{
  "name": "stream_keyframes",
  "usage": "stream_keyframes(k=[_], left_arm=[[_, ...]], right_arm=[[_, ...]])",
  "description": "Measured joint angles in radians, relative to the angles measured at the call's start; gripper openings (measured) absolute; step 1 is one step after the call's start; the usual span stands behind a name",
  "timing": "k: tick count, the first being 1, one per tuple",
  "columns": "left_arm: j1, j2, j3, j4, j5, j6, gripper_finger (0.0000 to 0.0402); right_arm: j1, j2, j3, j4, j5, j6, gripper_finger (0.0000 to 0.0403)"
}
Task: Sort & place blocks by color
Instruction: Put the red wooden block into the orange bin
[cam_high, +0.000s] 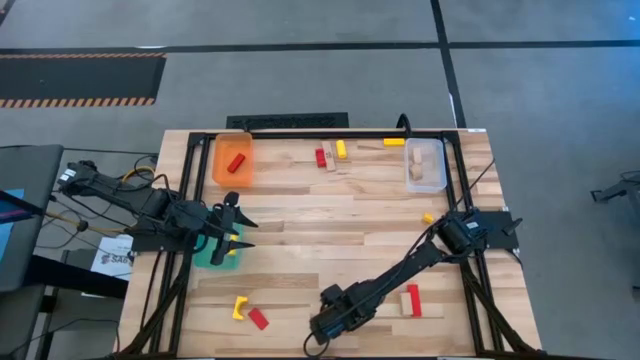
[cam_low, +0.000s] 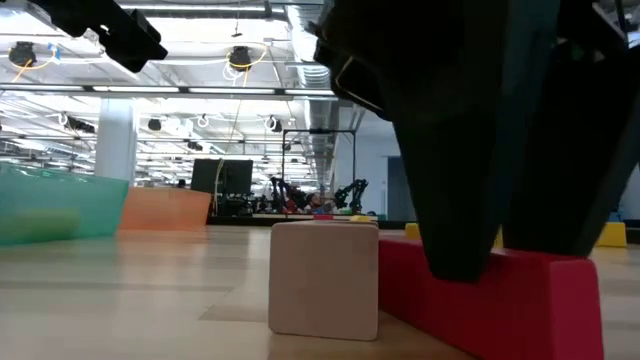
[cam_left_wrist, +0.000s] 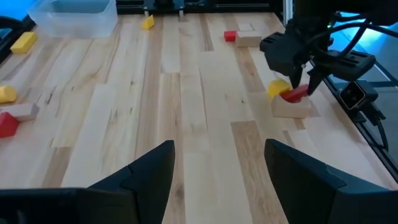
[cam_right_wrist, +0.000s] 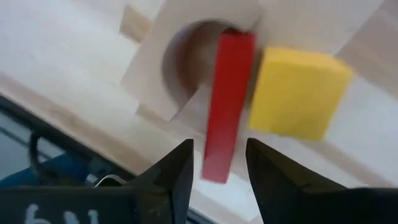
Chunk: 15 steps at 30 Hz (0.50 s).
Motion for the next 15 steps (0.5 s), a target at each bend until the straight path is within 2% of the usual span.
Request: stream_keyframes(k=[9, 15], left_arm=[[0.0, 0.0, 0.0, -0.007, -0.001, -0.004, 0.0235], [0.0, 0.0, 0.0, -0.016, -0.001, -0.003, 0.0235]], right_arm=[[0.0, 0.0, 0.0, -0.078, 0.061, -0.016, 0.0143], [-0.001, 0.01, 0.0, -0.067, 0.069, -0.049, 0.0107]])
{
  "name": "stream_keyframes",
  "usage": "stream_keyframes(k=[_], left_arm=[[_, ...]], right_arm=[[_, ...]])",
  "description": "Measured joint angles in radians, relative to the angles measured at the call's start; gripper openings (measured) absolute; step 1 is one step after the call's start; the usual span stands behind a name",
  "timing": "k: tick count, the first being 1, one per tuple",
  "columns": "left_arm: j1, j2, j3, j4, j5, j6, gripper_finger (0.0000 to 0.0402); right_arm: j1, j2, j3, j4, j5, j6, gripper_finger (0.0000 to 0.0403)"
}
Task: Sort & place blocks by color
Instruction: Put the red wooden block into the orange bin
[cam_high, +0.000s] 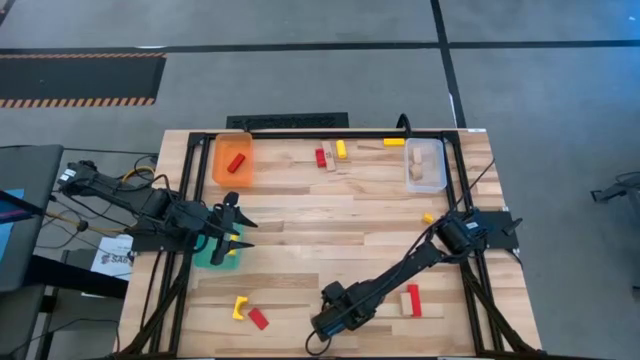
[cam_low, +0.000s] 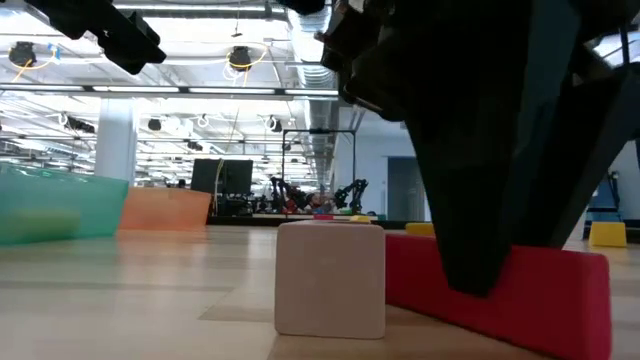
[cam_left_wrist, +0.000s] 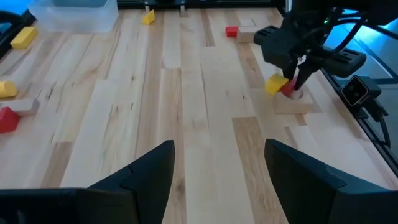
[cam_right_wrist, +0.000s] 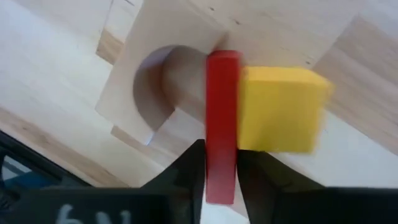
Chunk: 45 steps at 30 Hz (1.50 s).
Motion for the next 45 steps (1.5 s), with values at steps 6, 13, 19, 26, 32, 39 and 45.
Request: stream_keyframes(k=[6, 13, 19, 26, 32, 39, 45], left_arm=[[0.0, 0.0, 0.0, -0.006, 0.0, 0.004, 0.0235], [0.0, 0.0, 0.0, -0.026, -0.02, 0.01, 0.0235], [0.0, 0.0, 0.0, -0.026, -0.07, 0.048, 0.0235], [0.041, 0.0, 0.0, -0.014, -0.178, 0.041, 0.0235], [0.184, 0.0, 0.0, 0.074, -0.238, -0.032, 0.0235], [0.438, 0.006, 0.0, 0.197, 0.116, -0.105, 0.0235], [0.663, 0.07, 0.0, 0.35, 0.395, -0.141, 0.0235]], right_arm=[[-0.001, 0.003, 0.001, 0.002, -0.001, -0.032, 0.0045], [-0.007, -0.061, -0.004, -0.008, 0.02, -0.035, 0.0043], [-0.022, -0.191, -0.002, -0.04, 0.111, -0.036, 0.0043], [-0.093, -0.332, 0.0, -0.035, 0.31, -0.216, 0.0043], [-0.198, -0.391, 0.0, 0.006, 0.324, -0.482, 0.0044], [-0.324, -0.434, -0.001, 0.034, 0.277, -0.749, 0.0044], [-0.494, -0.449, -0.023, 0.037, 0.113, -1.03, 0.0042]])
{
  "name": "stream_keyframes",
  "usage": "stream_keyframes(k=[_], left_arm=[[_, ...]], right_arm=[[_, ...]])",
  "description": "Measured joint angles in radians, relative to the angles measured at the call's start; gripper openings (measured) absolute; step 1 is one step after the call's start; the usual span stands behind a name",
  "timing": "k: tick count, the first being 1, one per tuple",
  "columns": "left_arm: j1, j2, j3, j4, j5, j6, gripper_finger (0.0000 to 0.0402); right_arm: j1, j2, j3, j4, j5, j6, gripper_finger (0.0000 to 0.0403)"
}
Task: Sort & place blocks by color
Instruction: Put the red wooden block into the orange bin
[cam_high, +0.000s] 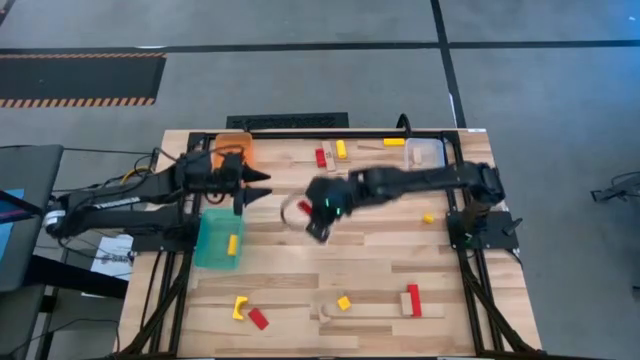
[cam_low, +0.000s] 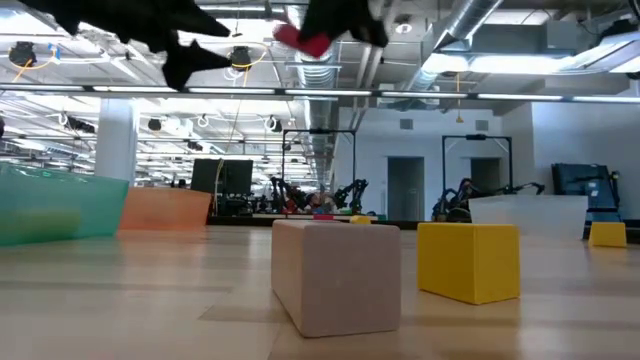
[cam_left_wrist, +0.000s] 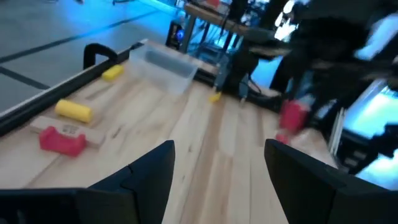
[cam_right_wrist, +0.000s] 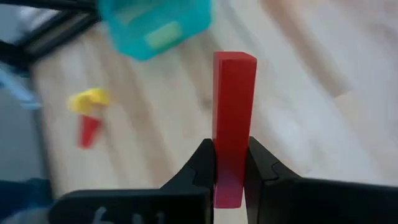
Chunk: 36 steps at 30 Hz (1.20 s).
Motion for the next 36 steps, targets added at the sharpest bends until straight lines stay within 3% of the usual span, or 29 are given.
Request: stream_keyframes(k=[3, 7, 13, 15, 21, 27, 36], left_arm=[[0.102, 0.062, 0.0, 0.08, 0.085, -0.02, 0.0235], [0.195, 0.164, 0.0, 0.194, 0.113, -0.082, 0.0235], [0.248, 0.325, -0.001, 0.471, 0.112, -0.189, 0.0235], [0.248, 0.376, -0.001, 0.572, 0.131, -0.216, 0.0235], [0.231, 0.485, 0.0, 0.754, 0.102, -0.279, 0.0235], [0.193, 0.586, 0.0, 0.899, 0.076, -0.3, 0.0235], [0.153, 0.741, 0.0, 1.107, 0.076, -0.352, 0.0235]], right_arm=[[-0.12, -0.026, -0.083, 0.062, -0.101, -0.143, 0.0042], [-0.296, -0.074, -0.259, 0.278, -0.334, -0.283, 0.0042], [-0.489, -0.071, -0.468, 0.7, -0.728, -0.305, 0.0047], [-0.528, -0.068, -0.503, 0.741, -0.835, -0.305, 0.0046], [-0.592, -0.07, -0.539, 0.783, -1.019, -0.345, 0.0046], [-0.615, -0.073, -0.537, 0.865, -1.037, -0.296, 0.0046], [-0.596, -0.073, -0.537, 0.963, -0.947, -0.182, 0.0046]])
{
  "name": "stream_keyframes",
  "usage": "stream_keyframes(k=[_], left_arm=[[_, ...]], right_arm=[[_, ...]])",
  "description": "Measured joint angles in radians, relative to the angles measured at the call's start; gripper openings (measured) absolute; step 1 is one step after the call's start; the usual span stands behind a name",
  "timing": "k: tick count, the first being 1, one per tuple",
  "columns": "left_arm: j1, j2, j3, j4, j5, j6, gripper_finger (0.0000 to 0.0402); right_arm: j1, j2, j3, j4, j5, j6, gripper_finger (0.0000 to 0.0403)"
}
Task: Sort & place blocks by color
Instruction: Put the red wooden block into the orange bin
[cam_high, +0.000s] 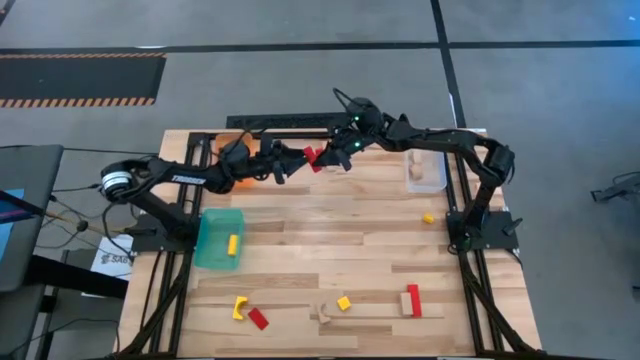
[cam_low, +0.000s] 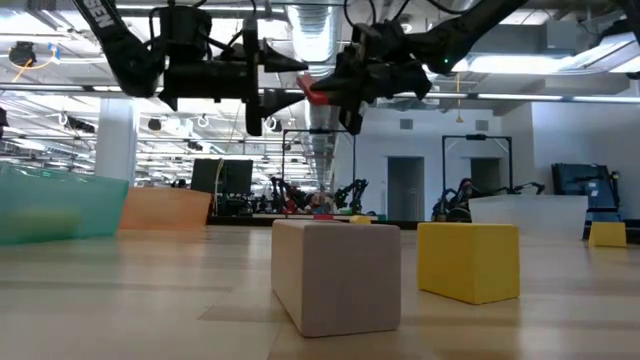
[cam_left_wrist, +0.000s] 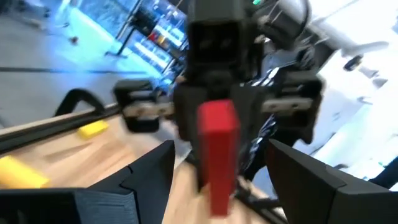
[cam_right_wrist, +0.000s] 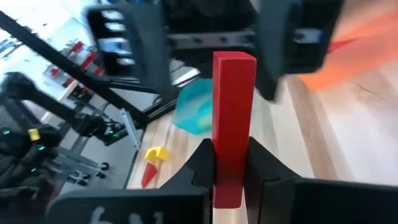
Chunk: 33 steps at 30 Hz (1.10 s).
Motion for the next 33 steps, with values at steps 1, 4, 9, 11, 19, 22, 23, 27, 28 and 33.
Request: stream_keyframes(k=[1, 4, 9, 11, 19, 22, 23, 27, 28, 33], left_arm=[[-0.001, 0.009, 0.0, 0.032, -0.007, -0.004, 0.0235], [-0.001, 0.026, 0.0, 0.071, -0.034, -0.006, 0.0235], [-0.001, 0.025, 0.007, 0.058, -0.037, 0.006, 0.0235], [-0.001, 0.025, 0.007, 0.056, -0.034, 0.006, 0.0235], [-0.001, 0.025, 0.006, 0.017, -0.024, -0.009, 0.0144], [-0.001, 0.025, 0.006, 0.018, -0.04, -0.013, 0.0077], [-0.001, 0.025, 0.006, 0.018, -0.037, -0.013, 0.0054], [0.004, 0.024, 0.006, 0.022, -0.004, -0.009, 0.0027], [0.008, 0.024, 0.006, 0.021, 0.002, -0.009, 0.0027], [0.071, -0.025, 0.012, -0.07, 0.045, -0.011, 0.0027]], right_arm=[[0.002, 0.0, 0.0, -0.004, 0.009, 0.002, 0.0047], [0.009, 0.0, 0.0, -0.002, 0.015, 0.025, 0.0047], [0.025, 0.0, 0.0, -0.005, 0.073, 0.026, 0.0047], [0.028, 0.0, 0.0, -0.006, 0.089, 0.028, 0.0047], [0.045, 0.0, 0.0, -0.002, 0.13, 0.037, 0.0047], [0.052, 0.0, 0.0, -0.002, 0.135, 0.037, 0.005], [0.054, 0.0, 0.0, -0.002, 0.135, 0.033, 0.0053], [0.057, 0.0, 0.0, 0.0, 0.132, 0.032, 0.0085], [0.057, 0.001, 0.0, 0.0, 0.137, 0.035, 0.0096], [0.042, 0.002, 0.003, -0.002, 0.128, 0.04, 0.0152]])
